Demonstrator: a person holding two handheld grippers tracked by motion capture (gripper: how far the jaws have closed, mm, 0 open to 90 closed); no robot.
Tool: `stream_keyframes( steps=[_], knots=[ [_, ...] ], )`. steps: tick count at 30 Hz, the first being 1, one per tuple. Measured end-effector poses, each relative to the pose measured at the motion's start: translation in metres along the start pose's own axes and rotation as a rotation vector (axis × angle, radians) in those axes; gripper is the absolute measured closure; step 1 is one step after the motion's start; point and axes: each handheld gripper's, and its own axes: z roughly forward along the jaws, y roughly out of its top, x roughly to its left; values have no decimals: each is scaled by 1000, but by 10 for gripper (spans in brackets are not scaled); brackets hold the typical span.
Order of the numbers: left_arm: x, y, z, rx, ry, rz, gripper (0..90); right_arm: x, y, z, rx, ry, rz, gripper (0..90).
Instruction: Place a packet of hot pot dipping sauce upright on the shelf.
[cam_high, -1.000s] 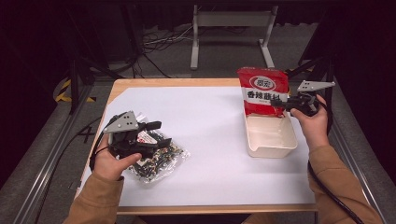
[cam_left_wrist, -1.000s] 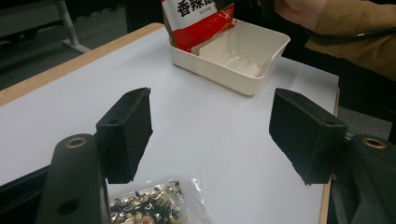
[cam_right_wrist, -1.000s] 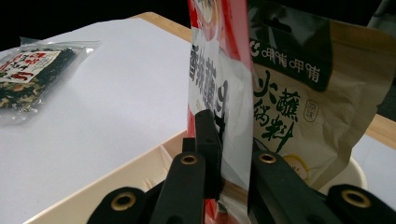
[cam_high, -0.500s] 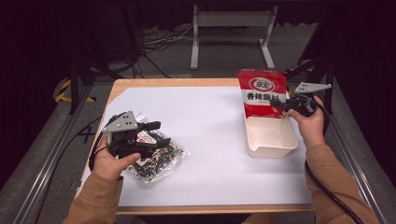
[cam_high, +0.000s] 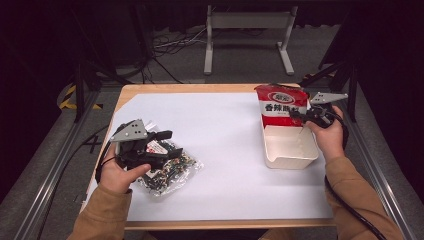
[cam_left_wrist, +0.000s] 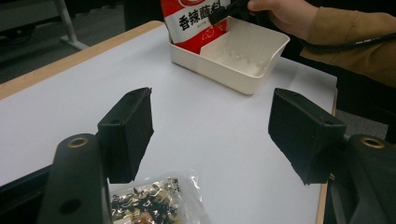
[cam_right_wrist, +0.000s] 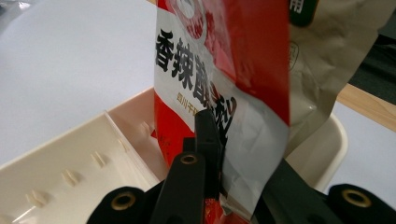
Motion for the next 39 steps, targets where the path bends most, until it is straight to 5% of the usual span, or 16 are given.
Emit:
stream_keyframes(
  steps=[7, 11, 16, 17, 19, 32, 39],
  knots=[
    [0, 0, 0, 0, 1, -4, 313, 3, 3, -1, 31, -33, 12, 800],
    [0, 0, 0, 3, 3, -8, 316, 3, 8, -8, -11, -57, 21, 750],
    [0, 0, 1, 4, 1, -6, 318, 3, 14, -15, -21, -69, -4, 789],
    [0, 0, 1, 5, 3, -4, 318, 4, 16, -15, -3, -60, -29, 872],
    [0, 0, 1, 4, 5, -4, 318, 5, 16, -14, 8, -59, -28, 888],
    [0, 0, 1, 5, 7, -2, 320, -1, 1, -8, 78, -76, 86, 893],
    [1, -1, 0, 6, 10, -5, 319, -2, 3, -13, 24, -79, 119, 723]
  ],
)
